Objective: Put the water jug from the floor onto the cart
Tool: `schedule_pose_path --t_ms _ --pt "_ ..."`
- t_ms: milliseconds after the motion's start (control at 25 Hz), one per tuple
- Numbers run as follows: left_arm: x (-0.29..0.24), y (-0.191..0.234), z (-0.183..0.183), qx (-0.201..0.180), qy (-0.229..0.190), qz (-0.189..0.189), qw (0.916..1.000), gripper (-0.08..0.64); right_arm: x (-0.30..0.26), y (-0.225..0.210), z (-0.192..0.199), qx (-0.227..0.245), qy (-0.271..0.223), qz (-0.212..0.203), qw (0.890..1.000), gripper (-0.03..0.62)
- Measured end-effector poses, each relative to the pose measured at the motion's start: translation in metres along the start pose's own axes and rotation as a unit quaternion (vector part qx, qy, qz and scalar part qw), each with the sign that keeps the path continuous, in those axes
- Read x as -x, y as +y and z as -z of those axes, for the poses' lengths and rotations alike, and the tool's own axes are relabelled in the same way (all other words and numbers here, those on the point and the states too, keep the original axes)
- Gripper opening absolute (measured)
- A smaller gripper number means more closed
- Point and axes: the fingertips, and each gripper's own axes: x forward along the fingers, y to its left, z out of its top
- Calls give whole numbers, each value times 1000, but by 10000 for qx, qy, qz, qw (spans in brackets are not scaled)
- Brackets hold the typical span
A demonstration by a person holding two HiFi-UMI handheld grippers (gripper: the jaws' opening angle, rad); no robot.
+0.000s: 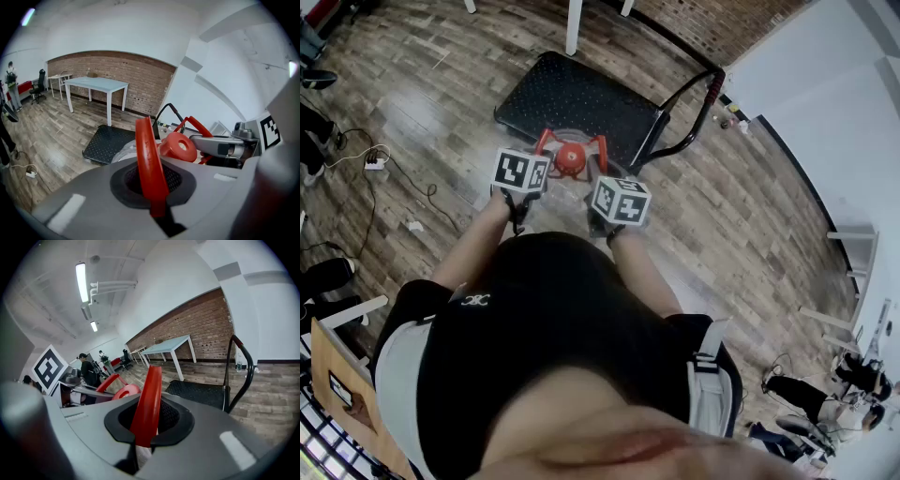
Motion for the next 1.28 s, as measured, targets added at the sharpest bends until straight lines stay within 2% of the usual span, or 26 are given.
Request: schedule_pose_path --t_ms 280,720,1280 --pt "-3 -5 10 -92 123 -127 9998 2 3 -5 13 -253 -28 -108 9996 43" --pt "-2 5 12 79 93 -168 9998 2 -7 1 14 -292 6 -177 9994 49" --pt "-7 40 4 89 94 172 9998 2 -40 21 10 -203 202 79 9996 52"
